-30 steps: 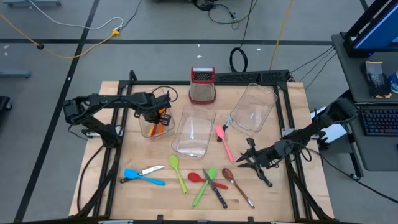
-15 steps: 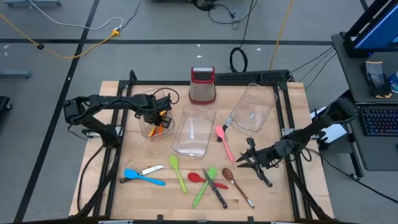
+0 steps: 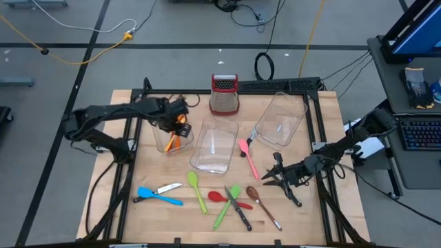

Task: Pick & Place Kitchen Items
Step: Put the green serving spoon into the right transparent bin

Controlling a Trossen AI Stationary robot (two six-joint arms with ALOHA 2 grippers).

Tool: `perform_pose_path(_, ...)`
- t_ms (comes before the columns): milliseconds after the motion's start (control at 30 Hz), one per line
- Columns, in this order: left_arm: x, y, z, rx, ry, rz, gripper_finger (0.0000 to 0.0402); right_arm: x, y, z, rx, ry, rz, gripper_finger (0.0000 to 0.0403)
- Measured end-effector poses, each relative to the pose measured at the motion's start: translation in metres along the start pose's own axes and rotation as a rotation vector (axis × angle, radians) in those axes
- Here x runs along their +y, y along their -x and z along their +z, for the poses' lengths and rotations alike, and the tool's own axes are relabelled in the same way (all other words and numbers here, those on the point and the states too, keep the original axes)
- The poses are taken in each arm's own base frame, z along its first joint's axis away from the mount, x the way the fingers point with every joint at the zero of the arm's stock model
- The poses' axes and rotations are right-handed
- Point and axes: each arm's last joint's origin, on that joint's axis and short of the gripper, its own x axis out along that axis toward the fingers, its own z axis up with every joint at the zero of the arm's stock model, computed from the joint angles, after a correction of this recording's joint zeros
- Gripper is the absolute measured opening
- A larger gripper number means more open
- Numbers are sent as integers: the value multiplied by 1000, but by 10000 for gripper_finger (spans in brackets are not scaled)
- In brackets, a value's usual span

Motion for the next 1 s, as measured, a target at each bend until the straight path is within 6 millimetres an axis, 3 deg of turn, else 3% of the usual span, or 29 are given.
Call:
perform_pose_path(267, -16, 80, -24, -180, -23, -126, 147, 0, 0, 0, 0, 0, 0, 89)
perform_pose_path(400, -26, 100, -51, -210, -63, -216, 126, 0, 0, 0, 0, 0, 0, 89)
perform_pose_path(633, -47, 103, -108, -144, -80, -284, 96, 0, 0, 0, -3, -1, -1, 89)
perform_pose_path(1000, -74, 88, -182, -196, -174, -261, 93, 0, 0, 1, -7, 11, -3, 89)
